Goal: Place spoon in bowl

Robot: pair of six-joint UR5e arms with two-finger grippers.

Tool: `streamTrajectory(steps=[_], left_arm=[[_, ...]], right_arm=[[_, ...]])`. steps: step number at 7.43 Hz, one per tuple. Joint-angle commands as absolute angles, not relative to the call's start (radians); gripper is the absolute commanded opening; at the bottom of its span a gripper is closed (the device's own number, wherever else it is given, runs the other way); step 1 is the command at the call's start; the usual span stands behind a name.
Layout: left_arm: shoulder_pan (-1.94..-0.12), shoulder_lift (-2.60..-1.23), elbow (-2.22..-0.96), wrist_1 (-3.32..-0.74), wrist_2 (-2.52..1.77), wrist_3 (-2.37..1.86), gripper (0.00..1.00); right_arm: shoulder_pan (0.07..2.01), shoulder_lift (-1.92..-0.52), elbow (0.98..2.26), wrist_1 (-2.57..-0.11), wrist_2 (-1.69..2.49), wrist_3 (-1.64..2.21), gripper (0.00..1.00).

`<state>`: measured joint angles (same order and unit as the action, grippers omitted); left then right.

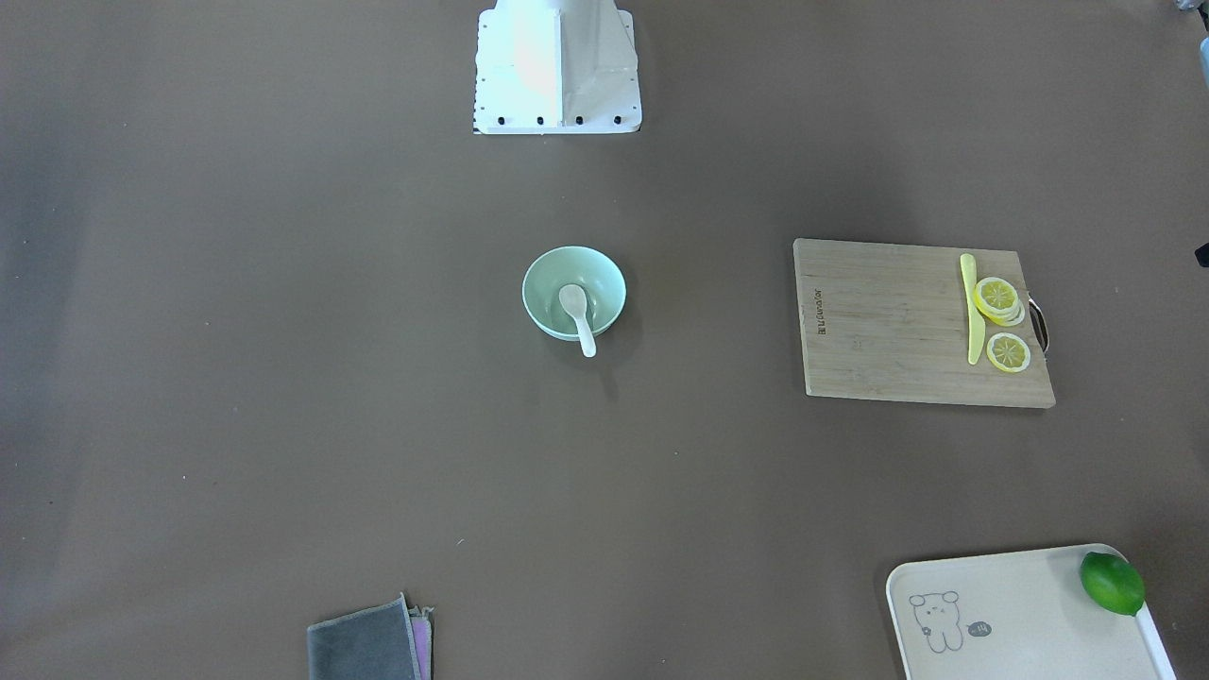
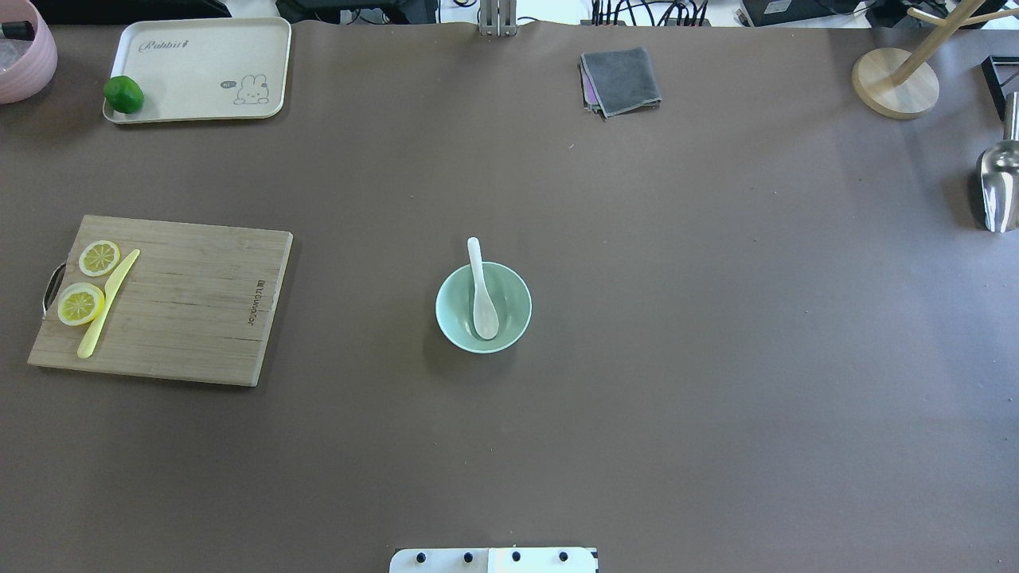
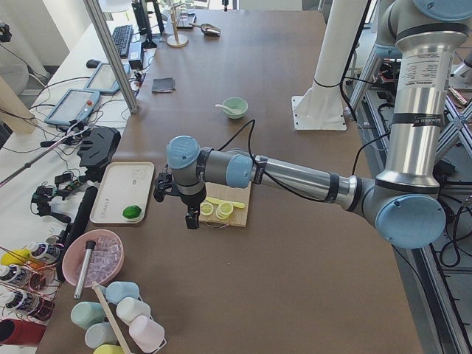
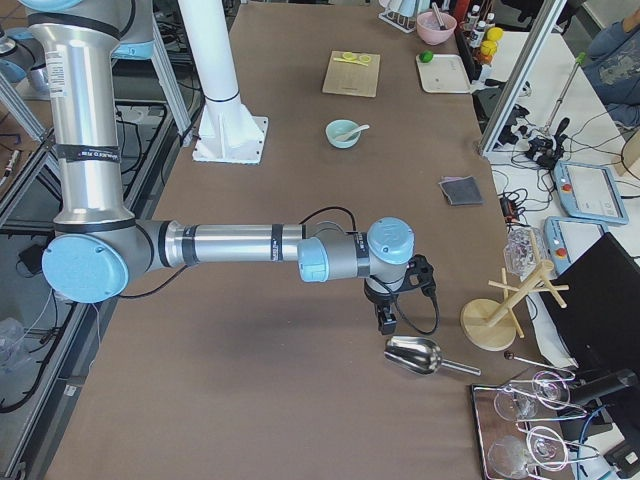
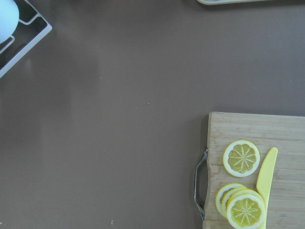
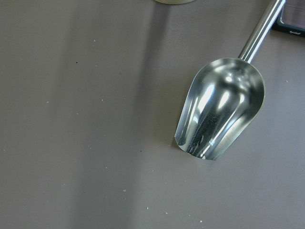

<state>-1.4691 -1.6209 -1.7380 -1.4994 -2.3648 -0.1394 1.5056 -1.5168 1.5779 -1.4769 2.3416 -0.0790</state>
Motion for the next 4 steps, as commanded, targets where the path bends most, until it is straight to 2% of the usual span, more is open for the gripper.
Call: streamTrajectory(steps=[1, 4], left_arm=[[-1.47, -1.632, -1.75, -1.5, -2.368, -0.14, 0.98], [-1.467, -1.634, -1.752, -1.502, -2.367, -0.138, 0.98]], right_arm=[[1.503, -1.508, 1.571, -1.479, 2.319, -0.078, 1.0], [1.502, -1.514, 1.569, -1.477, 2.316, -0.081, 1.0]])
